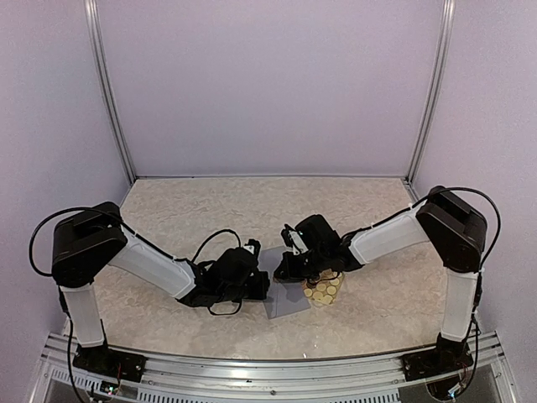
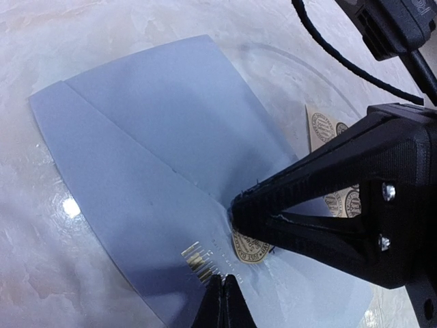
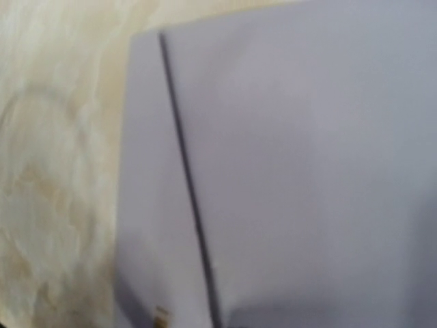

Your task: Place the letter into the envelope and seal it

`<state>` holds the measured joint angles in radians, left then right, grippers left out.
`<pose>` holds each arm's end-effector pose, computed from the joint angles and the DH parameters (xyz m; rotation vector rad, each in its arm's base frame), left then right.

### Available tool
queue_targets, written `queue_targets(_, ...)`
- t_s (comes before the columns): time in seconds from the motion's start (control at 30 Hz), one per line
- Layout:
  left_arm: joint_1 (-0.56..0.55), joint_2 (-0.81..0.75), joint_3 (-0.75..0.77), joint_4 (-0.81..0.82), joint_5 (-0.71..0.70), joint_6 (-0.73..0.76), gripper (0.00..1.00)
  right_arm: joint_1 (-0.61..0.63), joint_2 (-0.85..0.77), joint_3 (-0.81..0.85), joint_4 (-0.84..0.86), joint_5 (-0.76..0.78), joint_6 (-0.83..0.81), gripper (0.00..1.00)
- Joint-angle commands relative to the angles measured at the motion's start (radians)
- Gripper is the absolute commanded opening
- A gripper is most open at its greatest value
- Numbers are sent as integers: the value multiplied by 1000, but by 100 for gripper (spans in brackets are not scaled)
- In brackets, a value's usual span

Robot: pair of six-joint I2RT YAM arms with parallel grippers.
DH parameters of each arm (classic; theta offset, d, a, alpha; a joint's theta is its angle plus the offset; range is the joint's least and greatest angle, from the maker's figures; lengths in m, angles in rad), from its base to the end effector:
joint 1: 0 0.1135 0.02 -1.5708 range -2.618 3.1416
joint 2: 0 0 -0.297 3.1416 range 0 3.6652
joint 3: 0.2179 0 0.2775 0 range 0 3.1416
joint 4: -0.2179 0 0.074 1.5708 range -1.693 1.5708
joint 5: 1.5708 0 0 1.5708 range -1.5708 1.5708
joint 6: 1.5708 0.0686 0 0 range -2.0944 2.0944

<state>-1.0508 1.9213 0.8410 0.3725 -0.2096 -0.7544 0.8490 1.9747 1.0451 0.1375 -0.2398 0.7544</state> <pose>0.2160 -0.3485 0.0900 0.2355 2.3511 -0.6992 0.2822 0.3453 0.1053 -0.2505 2.5829 0.9813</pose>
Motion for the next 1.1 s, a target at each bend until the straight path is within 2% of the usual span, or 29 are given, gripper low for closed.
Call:
queue_targets(0.0,-7,28,-51,-170,11,11,0,-27,50,-2,-45,62,13,0)
queue_targets(0.57,-8,20,-56,-170,5,6,0,-49,45,-19,-62,91,25,0)
queue_targets(0.77,-7,-21,-35,-184,0,15,1,-50,-29,-36,-40,76,-1,0)
queue_targets(0.83,-8,-68,-21,-204,-26,23,6,-50,-83,-47,-39,76,-21,0)
queue_targets(0.9,-8,-141,-9,-225,-57,35,13,-49,-145,-56,-44,78,-46,7)
queue_targets(0.97,-7,-203,-1,-242,-82,52,21,-50,-207,-62,-57,89,-76,24)
queue_targets(1.07,0,-287,15,-274,-121,83,37,-52,-289,-67,-96,125,-120,47)
